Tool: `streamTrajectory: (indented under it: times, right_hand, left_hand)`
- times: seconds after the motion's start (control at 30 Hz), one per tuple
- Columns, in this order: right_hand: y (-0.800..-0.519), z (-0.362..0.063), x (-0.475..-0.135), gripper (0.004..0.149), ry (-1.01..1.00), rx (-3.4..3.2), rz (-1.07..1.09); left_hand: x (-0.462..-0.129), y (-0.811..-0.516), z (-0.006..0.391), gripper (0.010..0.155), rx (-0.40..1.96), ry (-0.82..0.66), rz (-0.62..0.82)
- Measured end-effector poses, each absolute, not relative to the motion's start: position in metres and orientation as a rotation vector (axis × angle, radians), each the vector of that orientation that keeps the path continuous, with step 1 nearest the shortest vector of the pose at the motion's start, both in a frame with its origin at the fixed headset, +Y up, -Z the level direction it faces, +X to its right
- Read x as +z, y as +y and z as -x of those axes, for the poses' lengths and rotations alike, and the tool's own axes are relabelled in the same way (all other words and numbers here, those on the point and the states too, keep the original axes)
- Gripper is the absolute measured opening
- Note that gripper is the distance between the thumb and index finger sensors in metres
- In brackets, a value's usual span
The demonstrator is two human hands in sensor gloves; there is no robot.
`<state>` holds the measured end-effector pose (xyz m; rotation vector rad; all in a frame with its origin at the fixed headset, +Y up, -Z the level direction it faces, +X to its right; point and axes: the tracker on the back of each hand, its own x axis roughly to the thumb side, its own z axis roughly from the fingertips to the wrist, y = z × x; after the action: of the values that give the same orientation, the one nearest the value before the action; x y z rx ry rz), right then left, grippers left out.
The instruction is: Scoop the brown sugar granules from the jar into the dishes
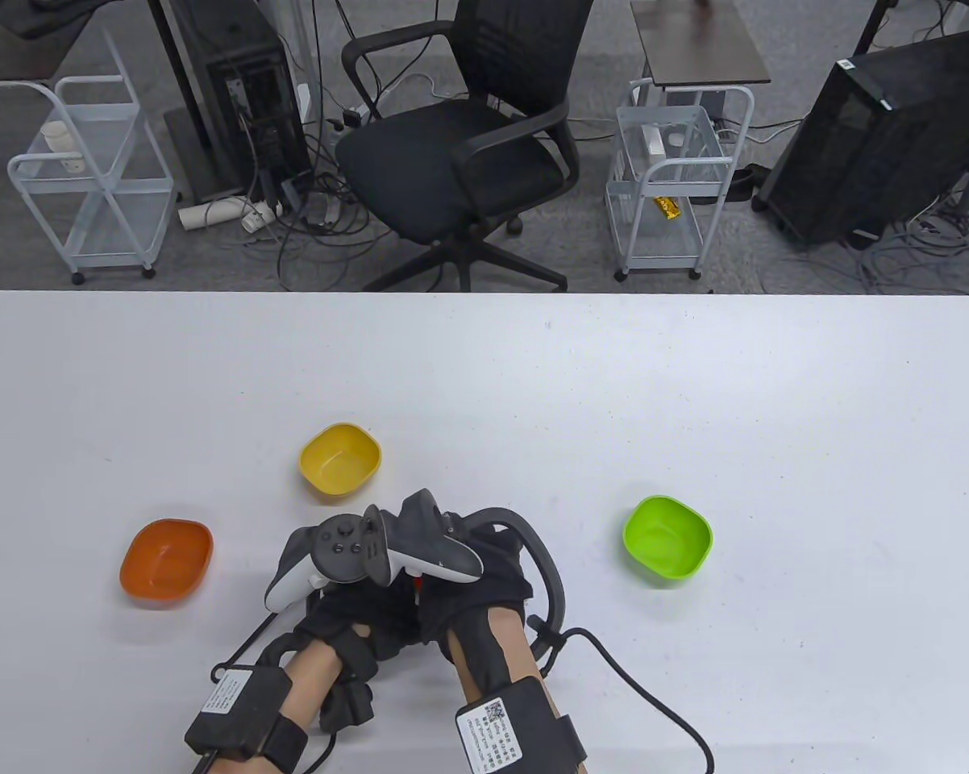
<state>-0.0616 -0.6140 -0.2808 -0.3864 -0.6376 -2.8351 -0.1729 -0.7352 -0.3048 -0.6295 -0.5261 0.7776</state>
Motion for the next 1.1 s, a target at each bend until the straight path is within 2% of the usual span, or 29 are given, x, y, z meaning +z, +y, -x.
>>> streamTrajectory:
  times: [0.07,0.13,0.23,0.37,0.57,0.73,0.8,0.9,0.97,1.1]
  right_hand:
    - [-0.6127,0.0608,-0.2812,0.085,-0.634,-2.826,0.376]
    - [-0.6131,0.0593,-0.2819,0.092,-0.664,-2.884,0.348]
    - [-0.6159,0.0631,-0.2826,0.098,-0.519,-2.874,0.251]
    - [-0.6153,0.0658,-0.2839,0.086,-0.471,-2.864,0.224]
    - [-0.6158,0.0619,-0.2828,0.083,-0.556,-2.861,0.461]
    - [-0.6172,0.0612,-0.2818,0.082,-0.634,-2.878,0.483]
    - [-0.6173,0.0605,-0.2815,0.081,-0.628,-2.874,0.462]
    - [-0.6169,0.0593,-0.2804,0.093,-0.618,-2.894,0.365]
    - [-0.6172,0.0610,-0.2803,0.097,-0.528,-2.885,0.283]
    - [-0.6156,0.0655,-0.2789,0.089,-0.461,-2.850,0.232]
  left_hand:
    - [-0.3048,-0.7353,0.1729,0.113,0.777,-0.526,0.629]
    - [-0.3049,-0.7354,0.1729,0.113,0.779,-0.526,0.631]
    - [-0.3048,-0.7353,0.1728,0.113,0.779,-0.526,0.631]
    - [-0.3047,-0.7353,0.1728,0.113,0.778,-0.525,0.633]
    - [-0.3045,-0.7352,0.1725,0.113,0.779,-0.525,0.634]
    - [-0.3046,-0.7353,0.1727,0.114,0.778,-0.525,0.633]
    - [-0.3045,-0.7352,0.1726,0.114,0.777,-0.525,0.633]
    - [-0.3046,-0.7352,0.1726,0.113,0.778,-0.525,0.633]
    - [-0.3045,-0.7352,0.1726,0.113,0.778,-0.526,0.634]
    - [-0.3046,-0.7351,0.1726,0.113,0.777,-0.525,0.633]
